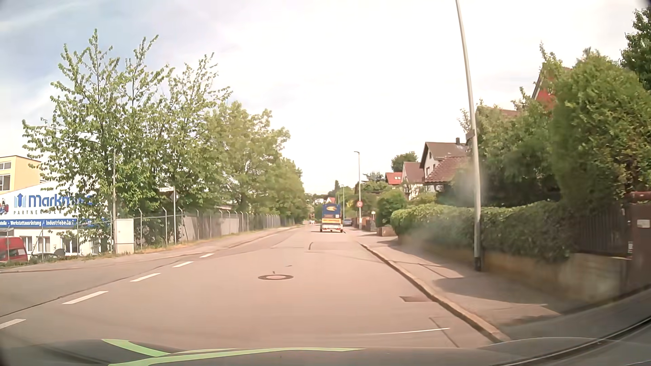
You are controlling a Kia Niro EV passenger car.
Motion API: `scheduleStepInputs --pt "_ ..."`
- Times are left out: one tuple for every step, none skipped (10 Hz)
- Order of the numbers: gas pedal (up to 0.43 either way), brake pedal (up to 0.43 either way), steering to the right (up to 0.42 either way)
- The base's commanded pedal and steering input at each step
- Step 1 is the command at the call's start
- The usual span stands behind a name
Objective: Follow the waypoints while adhering to traffic rules and regulations
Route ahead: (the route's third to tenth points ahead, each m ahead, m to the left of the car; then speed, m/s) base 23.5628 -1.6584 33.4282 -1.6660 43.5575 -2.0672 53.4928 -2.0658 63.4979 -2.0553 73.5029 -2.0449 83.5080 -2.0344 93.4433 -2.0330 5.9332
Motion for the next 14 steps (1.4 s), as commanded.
scheduleStepInputs --pt "0.028 0.0 -0.01" --pt "0.028 0.0 -0.01" --pt "0.028 0.0 -0.01" --pt "0.028 0.0 -0.01" --pt "0.028 0.0 -0.01" --pt "0.028 0.0 -0.009" --pt "0.028 0.0 -0.009" --pt "0.028 0.0 -0.008" --pt "0.028 0.0 -0.008" --pt "0.039 0.0 -0.008" --pt "0.039 0.0 -0.008" --pt "0.039 0.0 -0.008" --pt "0.047 0.0 -0.009" --pt "0.047 0.0 -0.009"
